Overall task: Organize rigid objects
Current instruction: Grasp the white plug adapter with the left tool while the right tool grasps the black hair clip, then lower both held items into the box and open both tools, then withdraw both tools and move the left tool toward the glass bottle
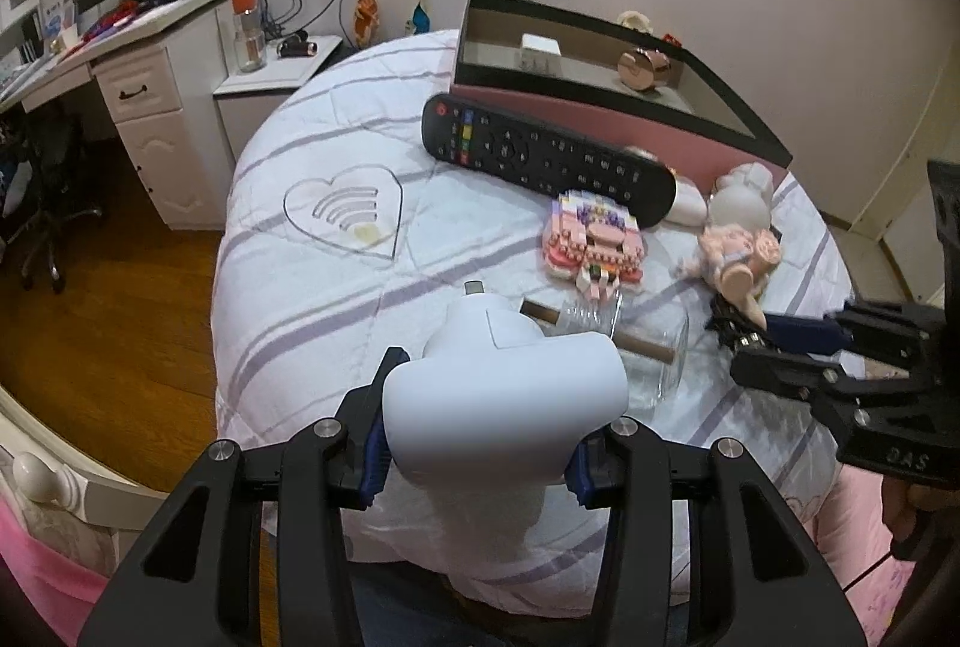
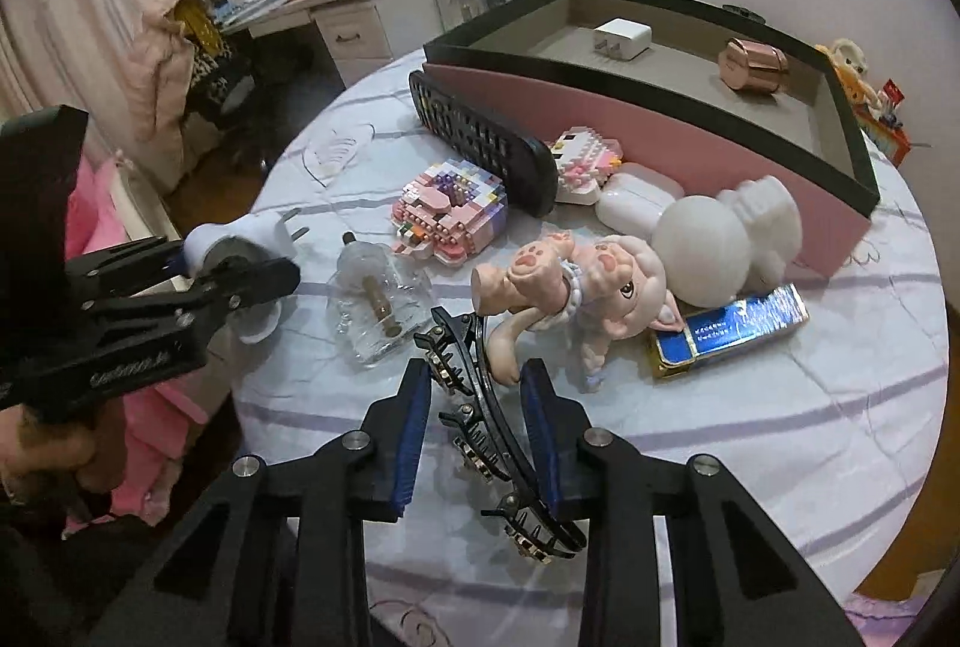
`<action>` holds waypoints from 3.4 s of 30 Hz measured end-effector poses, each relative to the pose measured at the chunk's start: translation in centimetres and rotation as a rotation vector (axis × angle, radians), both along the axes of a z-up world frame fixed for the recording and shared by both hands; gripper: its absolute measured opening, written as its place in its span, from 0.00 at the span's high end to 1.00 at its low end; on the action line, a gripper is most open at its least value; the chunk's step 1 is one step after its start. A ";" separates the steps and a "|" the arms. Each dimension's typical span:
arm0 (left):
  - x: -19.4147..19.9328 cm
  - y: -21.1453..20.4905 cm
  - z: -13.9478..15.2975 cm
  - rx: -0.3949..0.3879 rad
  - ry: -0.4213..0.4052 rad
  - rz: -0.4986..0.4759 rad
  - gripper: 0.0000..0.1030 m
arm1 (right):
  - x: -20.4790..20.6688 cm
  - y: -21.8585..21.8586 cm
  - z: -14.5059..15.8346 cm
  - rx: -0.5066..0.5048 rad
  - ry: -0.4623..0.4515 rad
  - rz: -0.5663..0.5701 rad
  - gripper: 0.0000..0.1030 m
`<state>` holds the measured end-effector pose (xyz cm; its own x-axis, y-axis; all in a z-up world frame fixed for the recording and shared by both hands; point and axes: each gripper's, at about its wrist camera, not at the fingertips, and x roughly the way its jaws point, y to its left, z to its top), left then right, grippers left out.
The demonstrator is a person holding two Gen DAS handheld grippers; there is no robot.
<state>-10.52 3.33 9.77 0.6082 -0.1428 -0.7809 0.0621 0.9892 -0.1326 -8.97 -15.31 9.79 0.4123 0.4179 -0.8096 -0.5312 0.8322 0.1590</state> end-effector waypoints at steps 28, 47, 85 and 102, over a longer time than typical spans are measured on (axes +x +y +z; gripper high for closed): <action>0.4 0.2 2.9 0.007 -0.038 0.006 0.56 | -2.8 0.5 1.2 0.054 0.000 0.103 0.84; 16.9 -4.5 10.3 0.009 -0.103 -0.106 0.56 | 12.8 -6.1 8.6 0.181 -0.137 -0.247 0.84; 15.5 -5.3 13.2 0.072 -0.191 -0.054 0.00 | 12.4 -6.0 10.1 0.081 -0.235 -0.446 0.13; 4.4 -2.4 14.0 0.123 -0.231 0.063 0.00 | 0.1 -5.8 11.6 0.082 -0.338 -0.527 0.00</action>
<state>-6.15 0.96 23.81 0.7767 -0.0118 -0.6297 0.0145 0.9999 -0.0009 -8.86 -21.10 21.44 0.8072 0.1438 -0.5725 -0.0850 0.9881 0.1282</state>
